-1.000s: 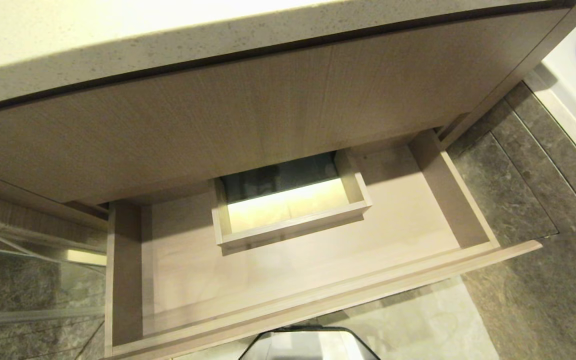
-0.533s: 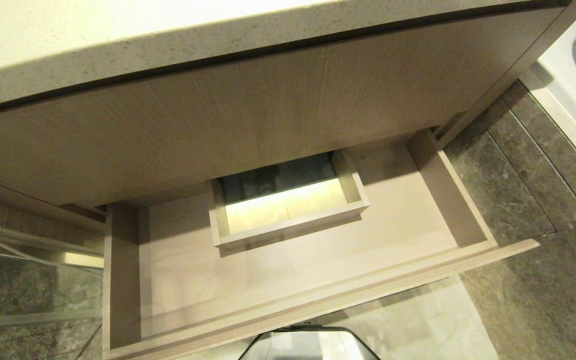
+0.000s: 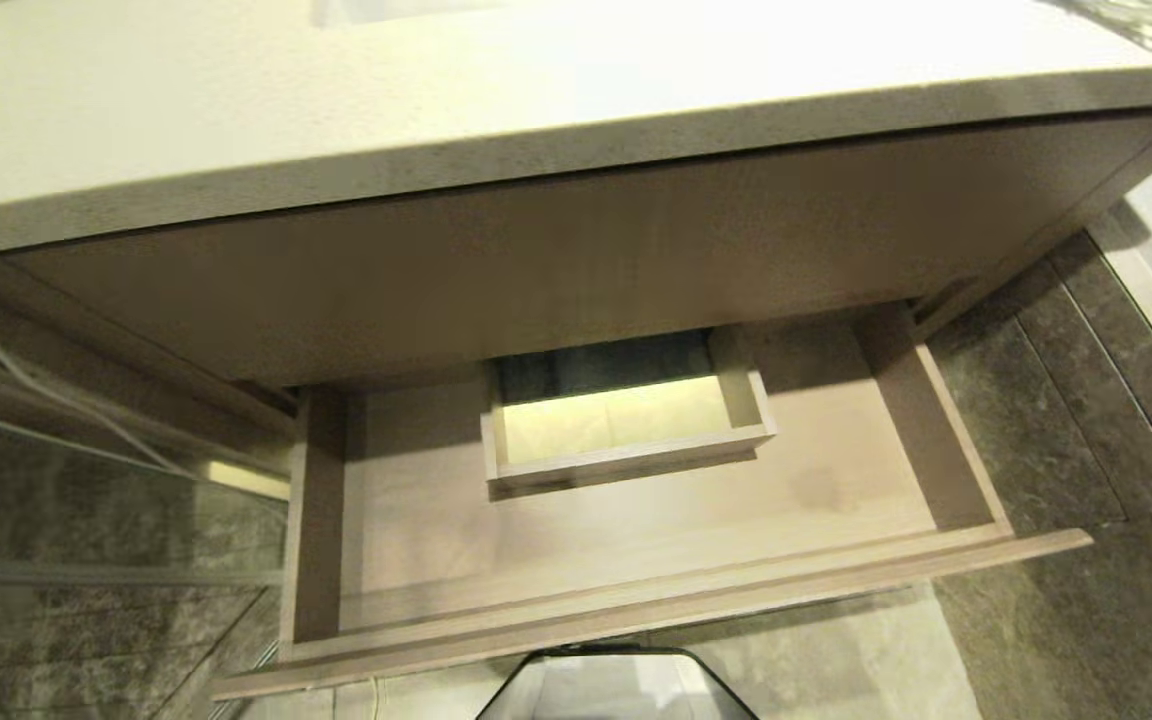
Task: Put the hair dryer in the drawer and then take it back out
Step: Pick up the hairdryer
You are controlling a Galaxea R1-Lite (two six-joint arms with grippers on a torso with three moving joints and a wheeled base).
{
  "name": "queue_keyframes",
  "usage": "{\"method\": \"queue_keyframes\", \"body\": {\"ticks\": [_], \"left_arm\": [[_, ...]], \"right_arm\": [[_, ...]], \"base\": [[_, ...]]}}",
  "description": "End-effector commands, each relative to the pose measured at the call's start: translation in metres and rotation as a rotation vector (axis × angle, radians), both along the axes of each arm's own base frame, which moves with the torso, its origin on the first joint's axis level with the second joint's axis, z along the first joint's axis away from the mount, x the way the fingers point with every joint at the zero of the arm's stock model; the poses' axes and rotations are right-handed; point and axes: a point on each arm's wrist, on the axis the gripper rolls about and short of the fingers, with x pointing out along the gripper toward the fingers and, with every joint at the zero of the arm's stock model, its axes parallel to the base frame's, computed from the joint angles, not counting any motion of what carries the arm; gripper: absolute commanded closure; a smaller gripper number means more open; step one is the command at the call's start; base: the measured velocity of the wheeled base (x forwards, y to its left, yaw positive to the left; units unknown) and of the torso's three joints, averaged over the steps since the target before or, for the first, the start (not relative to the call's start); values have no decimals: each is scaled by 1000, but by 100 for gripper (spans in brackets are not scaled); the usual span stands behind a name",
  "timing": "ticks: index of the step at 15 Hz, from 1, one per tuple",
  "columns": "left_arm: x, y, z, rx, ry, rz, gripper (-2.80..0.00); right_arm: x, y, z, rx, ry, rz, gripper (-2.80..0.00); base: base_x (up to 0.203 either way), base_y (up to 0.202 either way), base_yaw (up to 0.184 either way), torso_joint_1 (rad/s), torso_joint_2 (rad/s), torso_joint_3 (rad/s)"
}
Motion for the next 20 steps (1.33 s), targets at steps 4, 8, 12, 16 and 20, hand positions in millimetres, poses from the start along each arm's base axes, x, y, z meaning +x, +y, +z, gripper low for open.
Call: {"method": "queue_keyframes", "body": {"ticks": [4, 8, 12, 16, 20], "left_arm": [[0, 0, 0, 1, 1, 0, 0], [0, 0, 0, 0, 2, 0, 0], [0, 0, 0, 1, 2, -1, 0], [0, 0, 0, 0, 2, 0, 0], [0, 0, 0, 0, 1, 1, 0]], "right_arm": [[0, 0, -12, 0, -1, -1, 0], [0, 0, -12, -2, -1, 0, 0], [0, 0, -12, -2, -1, -1, 0], [0, 0, -12, 9, -1, 0, 0], [0, 0, -12, 13, 2, -1, 0]], "base": [[1, -8, 174, 289, -508, -233], [1, -3, 92, 65, -112, -56], [0, 0, 0, 0, 0, 0], [0, 0, 0, 0, 0, 0], [-2, 3, -69, 3, -2, 0]]}}
